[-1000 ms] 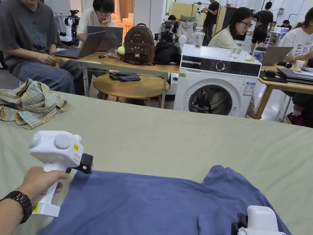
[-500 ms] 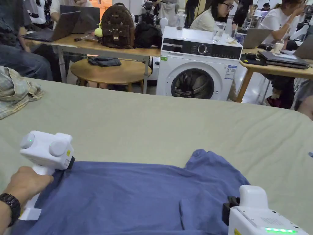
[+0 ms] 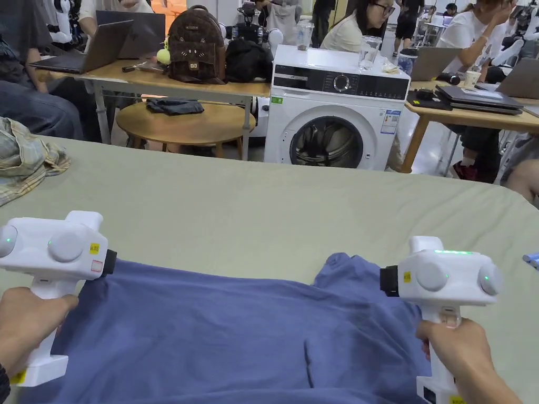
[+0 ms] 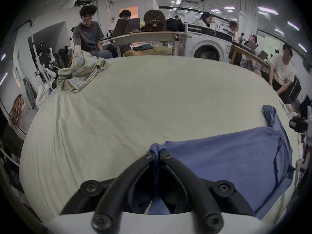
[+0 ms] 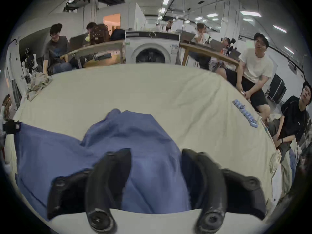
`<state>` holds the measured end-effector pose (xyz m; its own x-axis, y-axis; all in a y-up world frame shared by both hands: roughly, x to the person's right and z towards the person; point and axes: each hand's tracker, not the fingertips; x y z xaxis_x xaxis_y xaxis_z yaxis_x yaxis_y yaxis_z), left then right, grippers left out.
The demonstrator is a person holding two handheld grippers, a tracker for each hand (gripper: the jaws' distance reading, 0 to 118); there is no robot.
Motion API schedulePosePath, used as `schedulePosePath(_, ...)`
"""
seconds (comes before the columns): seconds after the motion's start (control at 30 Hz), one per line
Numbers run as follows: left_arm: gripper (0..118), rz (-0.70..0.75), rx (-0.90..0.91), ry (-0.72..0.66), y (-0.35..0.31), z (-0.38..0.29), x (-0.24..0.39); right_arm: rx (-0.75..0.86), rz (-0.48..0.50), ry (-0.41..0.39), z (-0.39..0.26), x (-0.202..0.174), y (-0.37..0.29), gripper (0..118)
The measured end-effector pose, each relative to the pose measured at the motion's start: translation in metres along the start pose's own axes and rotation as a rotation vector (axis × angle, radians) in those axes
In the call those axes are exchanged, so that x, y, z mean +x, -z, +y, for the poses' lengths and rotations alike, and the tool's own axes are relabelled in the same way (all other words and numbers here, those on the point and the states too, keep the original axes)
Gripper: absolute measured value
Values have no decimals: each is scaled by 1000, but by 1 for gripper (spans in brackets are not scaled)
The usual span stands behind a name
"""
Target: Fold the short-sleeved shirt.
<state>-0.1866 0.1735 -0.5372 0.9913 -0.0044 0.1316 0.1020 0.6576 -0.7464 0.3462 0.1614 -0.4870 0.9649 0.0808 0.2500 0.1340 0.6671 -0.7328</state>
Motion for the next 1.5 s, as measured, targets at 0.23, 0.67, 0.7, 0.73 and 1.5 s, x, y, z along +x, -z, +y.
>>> schedulePosePath(0.23,0,-2,17,-7,-11,-10,-7,-158,-4,47,4,26,50,66)
schedulePosePath(0.67,0,-3,24,-11,-15,-17,-6,-134,77,-4,-15,19,44,0)
schedulePosePath(0.7,0,-4,30,-16,-18,-17,-7,-104,68,-2,-15,19,36,0)
schedulePosePath(0.73,0,-5,39,-27,-22,-15,-9,-49,38,-1,-14,19,24,0)
schedulePosePath(1.5,0,-1,372,-36,-200,123,-38,508,-20,29,121,27,-236,0)
